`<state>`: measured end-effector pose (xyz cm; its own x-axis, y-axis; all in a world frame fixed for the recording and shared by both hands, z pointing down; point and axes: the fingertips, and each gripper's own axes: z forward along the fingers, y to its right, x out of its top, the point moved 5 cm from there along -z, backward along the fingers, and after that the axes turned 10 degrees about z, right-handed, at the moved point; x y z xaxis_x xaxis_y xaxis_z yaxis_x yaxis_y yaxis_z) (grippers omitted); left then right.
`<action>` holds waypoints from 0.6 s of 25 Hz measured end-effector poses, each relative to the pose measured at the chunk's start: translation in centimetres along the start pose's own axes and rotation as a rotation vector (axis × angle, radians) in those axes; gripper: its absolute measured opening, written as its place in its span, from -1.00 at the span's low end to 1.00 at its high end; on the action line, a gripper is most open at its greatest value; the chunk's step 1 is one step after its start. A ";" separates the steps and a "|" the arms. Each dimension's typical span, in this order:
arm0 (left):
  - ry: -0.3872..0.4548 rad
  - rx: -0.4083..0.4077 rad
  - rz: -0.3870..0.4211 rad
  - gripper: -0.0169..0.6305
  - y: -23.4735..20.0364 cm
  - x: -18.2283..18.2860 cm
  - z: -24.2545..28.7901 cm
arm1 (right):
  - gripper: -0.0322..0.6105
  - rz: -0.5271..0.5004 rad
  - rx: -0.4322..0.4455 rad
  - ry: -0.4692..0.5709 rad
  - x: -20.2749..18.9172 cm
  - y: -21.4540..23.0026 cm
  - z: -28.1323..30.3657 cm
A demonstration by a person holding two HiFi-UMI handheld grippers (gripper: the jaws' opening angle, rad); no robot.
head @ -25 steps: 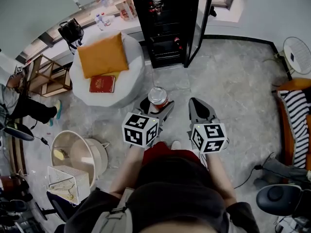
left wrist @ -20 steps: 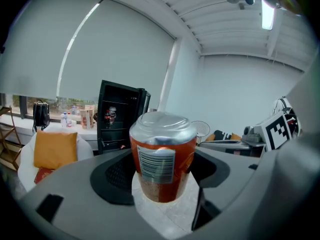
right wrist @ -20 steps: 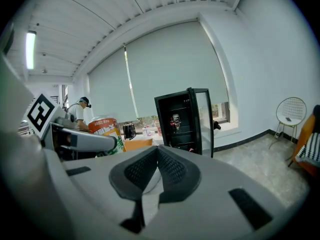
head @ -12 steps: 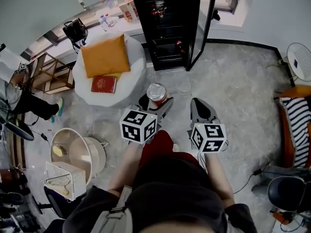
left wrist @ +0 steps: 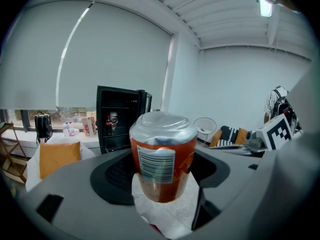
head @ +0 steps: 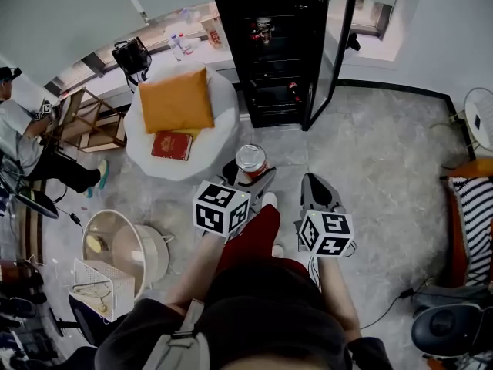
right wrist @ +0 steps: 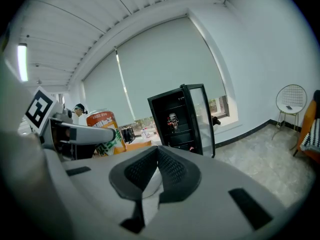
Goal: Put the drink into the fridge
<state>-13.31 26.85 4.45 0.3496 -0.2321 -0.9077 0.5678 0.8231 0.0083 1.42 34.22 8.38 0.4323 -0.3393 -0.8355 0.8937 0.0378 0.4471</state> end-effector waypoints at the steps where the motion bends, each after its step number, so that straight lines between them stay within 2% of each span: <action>1: 0.001 0.002 -0.003 0.09 -0.2 0.1 0.4 | -0.85 -0.001 0.002 0.001 0.2 0.1 0.3; 11: 0.022 -0.012 -0.066 0.09 -3.6 0.1 5.7 | -0.85 -0.041 -0.007 -0.028 1.6 2.4 5.8; 15: 0.011 -0.003 -0.049 0.09 -6.4 0.8 8.8 | -0.85 -0.059 -0.009 -0.048 3.1 3.2 9.5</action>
<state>-10.14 16.80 7.38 0.3131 -0.2664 -0.9116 0.5815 0.8127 -0.0377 4.49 24.32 10.26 0.3730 -0.3857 -0.8439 0.9186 0.0253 0.3944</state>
